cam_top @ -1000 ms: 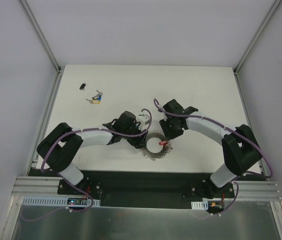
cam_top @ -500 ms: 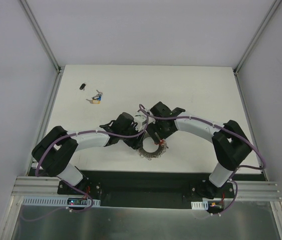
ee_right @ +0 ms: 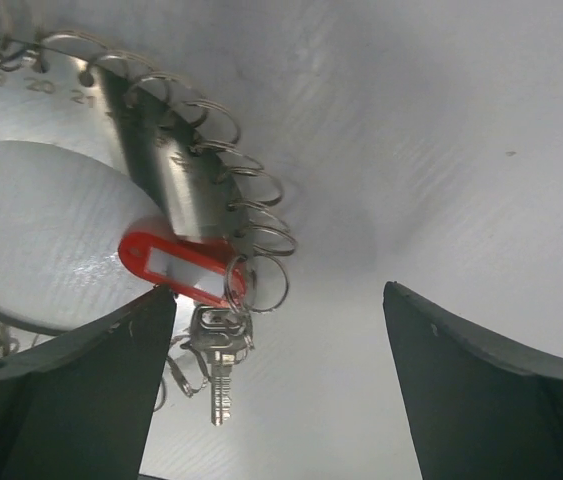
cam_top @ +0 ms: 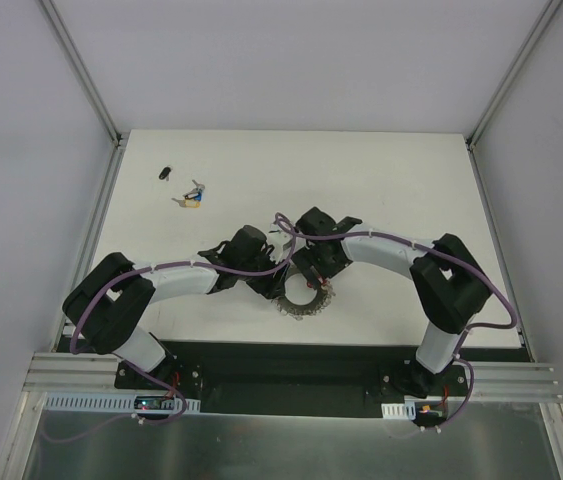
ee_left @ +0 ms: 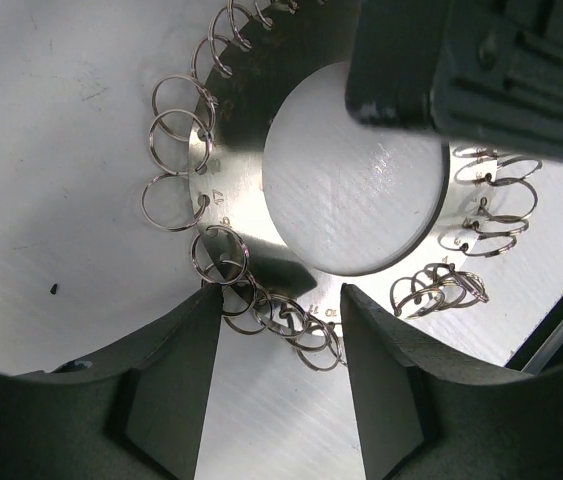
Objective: Put the keys on the keyring
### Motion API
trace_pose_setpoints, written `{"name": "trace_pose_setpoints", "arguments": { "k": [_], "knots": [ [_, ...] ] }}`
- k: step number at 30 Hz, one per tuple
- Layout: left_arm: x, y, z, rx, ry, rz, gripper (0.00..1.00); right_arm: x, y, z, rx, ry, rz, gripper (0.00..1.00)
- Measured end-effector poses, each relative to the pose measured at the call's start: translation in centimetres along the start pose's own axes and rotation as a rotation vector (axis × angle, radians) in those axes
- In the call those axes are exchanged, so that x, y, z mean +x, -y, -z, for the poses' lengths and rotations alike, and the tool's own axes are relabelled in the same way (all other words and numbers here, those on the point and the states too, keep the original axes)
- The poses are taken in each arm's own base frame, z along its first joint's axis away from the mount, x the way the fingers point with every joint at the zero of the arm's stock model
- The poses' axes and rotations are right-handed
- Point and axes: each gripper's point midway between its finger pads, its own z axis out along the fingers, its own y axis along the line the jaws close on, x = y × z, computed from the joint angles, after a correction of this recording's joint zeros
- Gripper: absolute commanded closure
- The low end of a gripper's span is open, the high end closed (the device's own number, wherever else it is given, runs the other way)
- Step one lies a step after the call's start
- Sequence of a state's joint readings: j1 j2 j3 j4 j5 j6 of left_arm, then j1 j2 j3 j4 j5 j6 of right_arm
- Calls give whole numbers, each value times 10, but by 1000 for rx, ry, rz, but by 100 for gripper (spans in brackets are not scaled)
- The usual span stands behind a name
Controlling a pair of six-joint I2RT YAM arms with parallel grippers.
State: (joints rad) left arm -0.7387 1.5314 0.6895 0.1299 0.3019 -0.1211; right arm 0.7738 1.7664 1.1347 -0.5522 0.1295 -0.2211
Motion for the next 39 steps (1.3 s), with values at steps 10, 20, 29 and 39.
{"name": "trace_pose_setpoints", "arguments": {
  "k": [10, 20, 29, 39],
  "knots": [
    [-1, 0, 0, 1, 5, 2, 49, 16, 74, 10, 125, 24, -234, 13],
    [-1, 1, 0, 1, 5, 12, 49, -8, 60, 40, -45, 199, -242, 27],
    [2, 1, 2, 1, 8, 19, 48, -26, 12, 29, -160, 200, -93, 39],
    [10, -1, 12, -24, 20, 20, 46, -23, 3, 11, -131, 169, 151, 34]
  ]
}}
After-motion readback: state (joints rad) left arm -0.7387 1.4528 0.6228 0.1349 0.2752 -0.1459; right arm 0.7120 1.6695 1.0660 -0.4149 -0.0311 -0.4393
